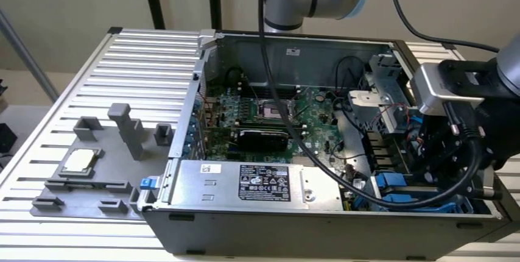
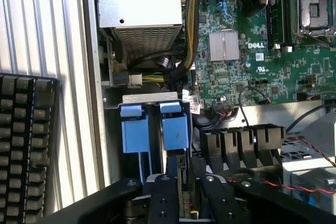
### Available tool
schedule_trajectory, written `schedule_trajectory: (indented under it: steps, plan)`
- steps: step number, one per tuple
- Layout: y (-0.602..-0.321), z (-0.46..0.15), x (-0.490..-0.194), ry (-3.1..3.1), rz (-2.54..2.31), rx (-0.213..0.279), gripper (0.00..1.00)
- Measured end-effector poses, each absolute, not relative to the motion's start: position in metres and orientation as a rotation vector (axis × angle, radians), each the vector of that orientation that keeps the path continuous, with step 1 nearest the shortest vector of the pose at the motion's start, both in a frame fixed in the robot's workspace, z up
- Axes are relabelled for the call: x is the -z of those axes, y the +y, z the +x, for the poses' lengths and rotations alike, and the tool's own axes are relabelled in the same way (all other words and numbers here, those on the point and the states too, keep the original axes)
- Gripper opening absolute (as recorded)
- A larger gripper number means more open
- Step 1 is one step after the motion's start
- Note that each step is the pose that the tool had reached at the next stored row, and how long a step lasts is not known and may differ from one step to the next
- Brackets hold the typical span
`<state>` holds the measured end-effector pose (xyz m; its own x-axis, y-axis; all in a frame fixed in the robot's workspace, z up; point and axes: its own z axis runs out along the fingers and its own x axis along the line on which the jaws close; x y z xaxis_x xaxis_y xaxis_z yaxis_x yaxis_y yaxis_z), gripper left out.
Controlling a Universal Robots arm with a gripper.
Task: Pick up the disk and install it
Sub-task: 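Insert the second disk wire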
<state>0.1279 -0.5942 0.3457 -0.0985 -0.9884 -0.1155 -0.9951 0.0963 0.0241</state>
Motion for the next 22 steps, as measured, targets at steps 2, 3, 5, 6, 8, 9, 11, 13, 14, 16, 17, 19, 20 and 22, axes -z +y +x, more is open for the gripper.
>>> schedule_trajectory:
  steps: [2,3,5,6,8,9,11,13,14,16,17,19,20,22]
  plan:
    - [-0.594,0.125,-0.351,2.273,-2.061,-0.147,0.24]
    - [-0.595,0.123,-0.354,2.273,-2.061,-0.148,0.24]
    - [-0.595,0.119,-0.361,2.273,-2.061,-0.148,0.24]
    - [-0.595,0.117,-0.365,2.273,-2.061,-0.148,0.24]
    - [-0.594,0.115,-0.372,2.273,-2.061,-0.148,0.24]
    - [-0.594,0.114,-0.374,2.273,-2.061,-0.148,0.24]
    - [-0.593,0.114,-0.378,2.273,-2.061,-0.148,0.24]
    - [-0.591,0.113,-0.383,2.273,-2.061,-0.148,0.24]
    - [-0.589,0.113,-0.386,2.273,-2.061,-0.147,0.24]
    - [-0.585,0.113,-0.392,2.273,-2.060,-0.148,0.24]
    - [-0.583,0.113,-0.393,2.273,-2.061,-0.148,0.24]
    - [-0.579,0.113,-0.394,2.273,-2.060,-0.147,0.24]
    - [-0.576,0.113,-0.394,2.273,-2.060,-0.147,0.24]
    - [-0.572,0.113,-0.394,2.273,-2.060,-0.147,0.24]
